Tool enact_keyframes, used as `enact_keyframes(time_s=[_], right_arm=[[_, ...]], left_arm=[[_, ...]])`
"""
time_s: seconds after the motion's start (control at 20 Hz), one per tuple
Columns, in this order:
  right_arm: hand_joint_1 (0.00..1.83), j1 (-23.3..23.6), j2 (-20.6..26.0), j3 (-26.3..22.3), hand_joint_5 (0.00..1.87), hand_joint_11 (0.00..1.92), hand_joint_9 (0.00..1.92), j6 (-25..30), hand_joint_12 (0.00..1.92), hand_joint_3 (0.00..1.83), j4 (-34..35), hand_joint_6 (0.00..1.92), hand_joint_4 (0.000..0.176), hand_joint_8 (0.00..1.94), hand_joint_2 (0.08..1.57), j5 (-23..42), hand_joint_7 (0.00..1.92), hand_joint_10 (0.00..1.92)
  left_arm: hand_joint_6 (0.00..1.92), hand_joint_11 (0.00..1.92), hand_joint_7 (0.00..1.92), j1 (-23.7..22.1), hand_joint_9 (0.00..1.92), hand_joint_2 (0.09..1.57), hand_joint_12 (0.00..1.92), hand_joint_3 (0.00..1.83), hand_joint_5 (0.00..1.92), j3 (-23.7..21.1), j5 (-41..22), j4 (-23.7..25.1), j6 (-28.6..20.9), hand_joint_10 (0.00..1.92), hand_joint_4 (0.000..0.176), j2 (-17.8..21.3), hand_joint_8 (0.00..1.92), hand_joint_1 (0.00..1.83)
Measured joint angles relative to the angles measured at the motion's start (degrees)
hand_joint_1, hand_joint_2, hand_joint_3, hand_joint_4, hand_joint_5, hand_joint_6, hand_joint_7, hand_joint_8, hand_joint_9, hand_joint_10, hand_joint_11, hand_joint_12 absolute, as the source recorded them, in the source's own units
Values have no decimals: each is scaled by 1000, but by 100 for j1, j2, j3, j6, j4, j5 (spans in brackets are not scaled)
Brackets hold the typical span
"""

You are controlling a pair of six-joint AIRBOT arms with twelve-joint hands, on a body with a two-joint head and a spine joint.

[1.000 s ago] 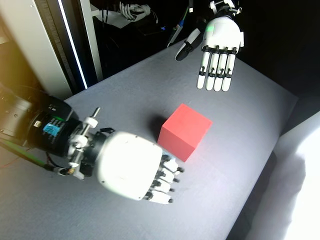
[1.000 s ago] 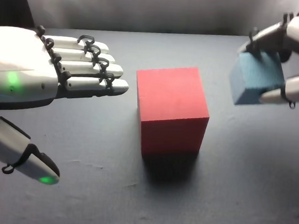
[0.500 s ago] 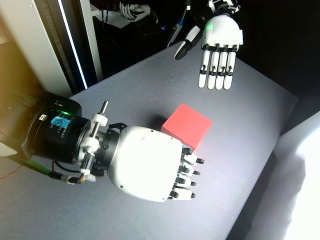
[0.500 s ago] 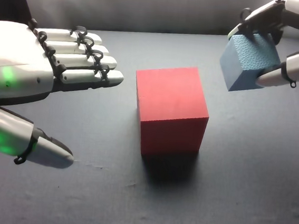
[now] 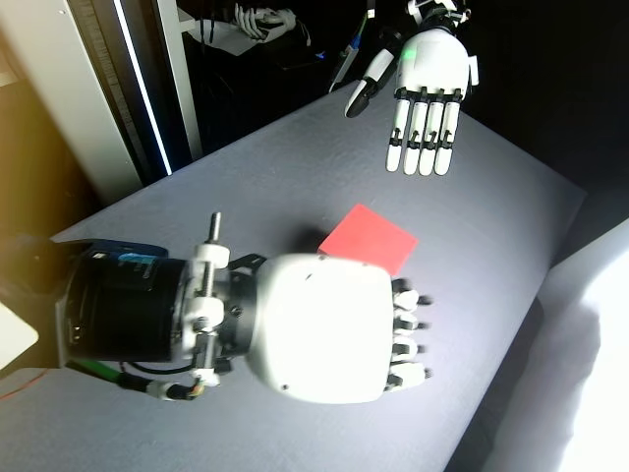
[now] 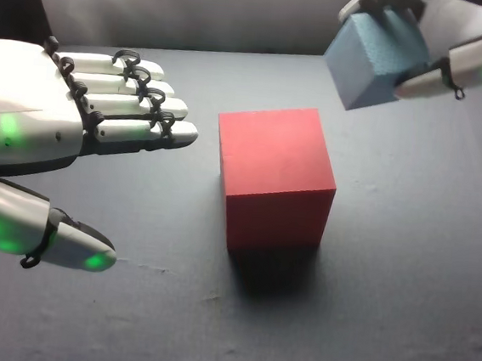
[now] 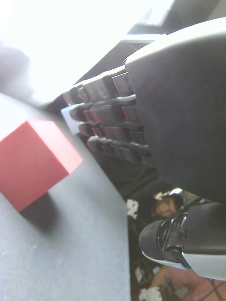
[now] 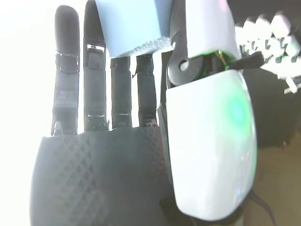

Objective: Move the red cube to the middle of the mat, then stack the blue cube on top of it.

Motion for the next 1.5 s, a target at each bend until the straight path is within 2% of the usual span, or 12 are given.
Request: enact_keyframes(time_s=[0.05,0.1,0.2,0.35,0.5,0.75,0.8,0.9,1.0,1.2,1.4,1.5], right_arm=[[1268,70,-33,7,998,507,845,181,1217,0,-289,807,0,1066,1108,52,1024,907],[1249,142,-79,7,1023,499,895,470,1229,0,-658,775,0,1040,1097,140,1039,735],[1243,201,-186,4,1014,473,923,807,1252,1,-1237,788,0,1037,1098,422,1041,626],[1232,297,-345,22,984,498,901,901,1231,0,-1255,828,0,1164,1124,483,969,648],[1232,424,-459,44,996,499,911,1005,1247,1,-1222,827,0,1113,1114,485,990,655],[1229,455,-789,138,985,485,889,1233,1227,0,-1231,835,0,1175,1127,332,956,649],[1340,448,-855,164,962,499,826,1259,1226,0,-1207,844,0,1144,1130,284,960,1156],[1239,411,-920,197,984,498,865,1272,1230,2,-1176,829,0,1124,1117,214,991,766],[1238,376,-951,208,1004,509,945,1410,1204,0,-1360,813,0,1052,1105,-15,1027,587],[1234,382,-979,225,992,481,935,2227,1249,0,-2282,830,0,1083,1112,-264,1008,572],[1234,474,-1117,334,996,466,924,2568,1246,1,-2470,817,0,1120,1115,-343,990,594],[1235,717,-1257,505,996,478,914,3364,1226,0,-3193,806,0,1163,1121,-485,971,614]], left_arm=[[0,0,13,0,0,1186,0,24,0,0,0,4,-11,0,0,0,5,0],[0,0,13,0,0,1191,0,24,0,-2,-2,4,-15,0,0,0,4,0],[0,0,6,0,0,1200,0,23,0,-2,-4,-17,-28,0,0,0,1,0],[0,0,14,0,0,1213,0,22,0,-9,-7,-42,-31,0,0,0,3,0],[0,0,21,0,0,1222,0,21,0,-9,0,-52,-31,0,0,0,5,0],[0,0,10,44,0,1232,0,16,0,-9,15,-66,-31,0,0,0,2,0],[0,0,15,42,0,1230,0,14,0,-9,17,-81,-31,0,0,0,4,0],[2,0,29,42,5,1232,0,12,7,-9,20,-81,-31,2,0,0,8,0],[1,0,22,42,0,1236,0,11,3,-9,37,-83,-31,0,0,0,4,0],[2,0,22,42,0,1239,0,8,4,-20,50,-103,-31,0,0,0,3,0],[0,0,25,42,0,1246,0,9,1,-20,76,-142,-31,0,0,0,4,0],[3,0,32,42,0,1250,0,9,8,-20,83,-146,-31,0,0,0,6,0]])
